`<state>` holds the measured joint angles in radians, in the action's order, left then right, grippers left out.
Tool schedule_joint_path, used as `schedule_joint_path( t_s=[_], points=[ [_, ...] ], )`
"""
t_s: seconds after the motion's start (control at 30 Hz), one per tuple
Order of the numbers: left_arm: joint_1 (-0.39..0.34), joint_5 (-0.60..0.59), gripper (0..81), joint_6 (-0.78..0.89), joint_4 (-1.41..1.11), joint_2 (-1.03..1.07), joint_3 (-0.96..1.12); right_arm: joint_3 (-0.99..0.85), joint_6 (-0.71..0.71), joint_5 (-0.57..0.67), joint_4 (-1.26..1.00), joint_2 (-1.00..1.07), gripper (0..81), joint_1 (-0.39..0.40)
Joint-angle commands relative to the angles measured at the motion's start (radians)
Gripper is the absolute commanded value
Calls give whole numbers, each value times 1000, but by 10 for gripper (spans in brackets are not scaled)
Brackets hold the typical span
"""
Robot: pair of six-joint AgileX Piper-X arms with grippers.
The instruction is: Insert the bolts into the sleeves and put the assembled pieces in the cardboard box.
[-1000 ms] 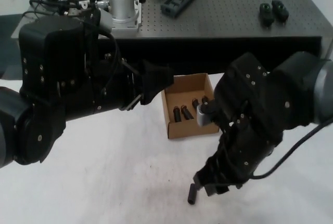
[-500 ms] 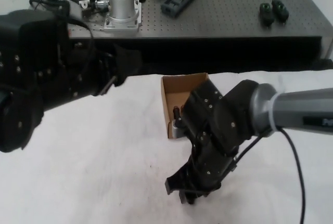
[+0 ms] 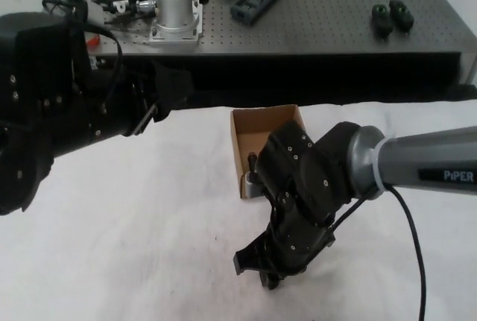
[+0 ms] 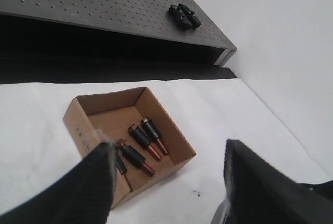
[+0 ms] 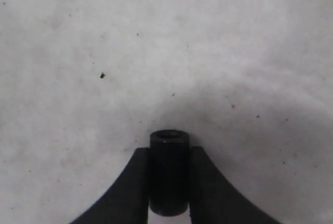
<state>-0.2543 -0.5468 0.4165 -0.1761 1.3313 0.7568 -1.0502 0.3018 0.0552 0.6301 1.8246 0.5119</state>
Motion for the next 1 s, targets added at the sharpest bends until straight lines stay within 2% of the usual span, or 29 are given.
schedule_joint_path(
  t_s=[0.0,0.03,0.23,0.37,0.43,0.6,0.83,0.97],
  points=[
    [3,-13,441,-1,-4,-12,3,-10,-12,0,-6,15,29,2],
    [3,-27,441,-1,-4,-12,3,-10,-12,0,-6,15,2,2],
    [-2,-72,441,-19,71,-12,3,-10,-58,-2,1,-8,15,-16],
    [-42,-87,441,-108,154,-12,3,40,-108,-23,2,-120,15,-71],
    [-85,-87,437,-166,218,-4,15,93,-135,-22,21,-211,15,-120],
    [-220,-45,370,-370,504,97,156,231,-189,-22,89,-463,15,-262],
    [-456,103,369,-647,917,344,491,363,-199,71,174,-806,15,-472],
    [-559,225,369,-773,1146,493,646,386,-209,107,238,-916,15,-539]
  ],
)
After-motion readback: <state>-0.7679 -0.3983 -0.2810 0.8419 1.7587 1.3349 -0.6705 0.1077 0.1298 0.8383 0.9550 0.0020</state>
